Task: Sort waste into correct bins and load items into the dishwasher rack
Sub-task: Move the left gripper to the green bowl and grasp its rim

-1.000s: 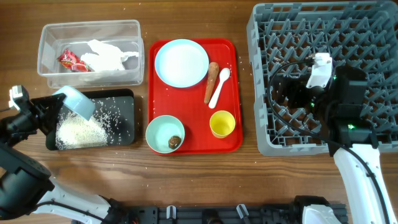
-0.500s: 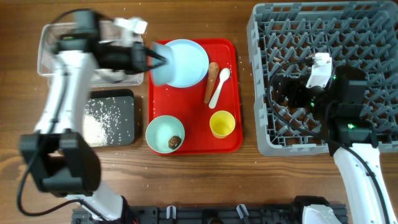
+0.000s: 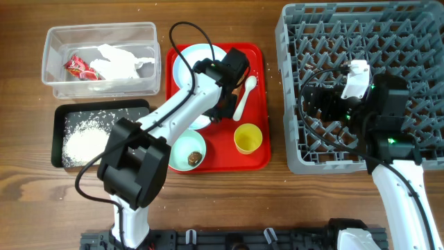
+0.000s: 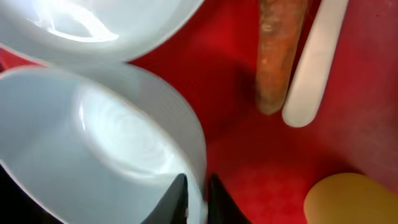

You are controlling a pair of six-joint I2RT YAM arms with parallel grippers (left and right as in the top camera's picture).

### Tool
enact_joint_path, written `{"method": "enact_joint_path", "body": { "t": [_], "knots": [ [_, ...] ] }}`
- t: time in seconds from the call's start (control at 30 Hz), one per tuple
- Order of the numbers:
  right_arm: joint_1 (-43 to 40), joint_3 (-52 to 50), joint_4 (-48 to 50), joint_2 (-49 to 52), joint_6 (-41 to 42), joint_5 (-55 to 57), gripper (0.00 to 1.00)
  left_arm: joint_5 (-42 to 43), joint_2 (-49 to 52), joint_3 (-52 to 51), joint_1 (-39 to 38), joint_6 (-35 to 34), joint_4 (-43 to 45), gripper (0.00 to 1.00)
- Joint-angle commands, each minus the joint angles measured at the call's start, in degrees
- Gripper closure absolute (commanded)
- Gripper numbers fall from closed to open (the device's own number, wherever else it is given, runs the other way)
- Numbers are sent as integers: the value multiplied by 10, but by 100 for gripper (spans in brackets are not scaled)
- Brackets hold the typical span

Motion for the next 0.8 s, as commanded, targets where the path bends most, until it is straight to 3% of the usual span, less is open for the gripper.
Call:
{"method": "enact_joint_path", "body": {
  "t": [0.0,0.1,0.2,0.27,0.33,0.47,0.7,0.77],
  "knots": [
    [3,12,1,0,8,4,6,0,1,4,0,-8,-14,61],
    [3,12,2,0,8,4,6,1,-16,26,0,-25,-52,51],
    [3,12,2,0,8,4,6,30,-59,71,1,-28,-110,45],
    [3,12,1,0,8,4,6,38,-75,71,1,-70,-156,44],
    [3,12,2,1,8,4,6,49,-74,58,0,-88,-187,46],
    [3,12,2,1,7,4,6,76,-74,-43,-20,-105,-162,53],
    [3,12,2,1,7,4,6,78,-74,-182,-28,-115,-34,67],
    [3,12,2,1,7,4,6,78,-74,-194,-29,-115,-16,76]
  ]
}}
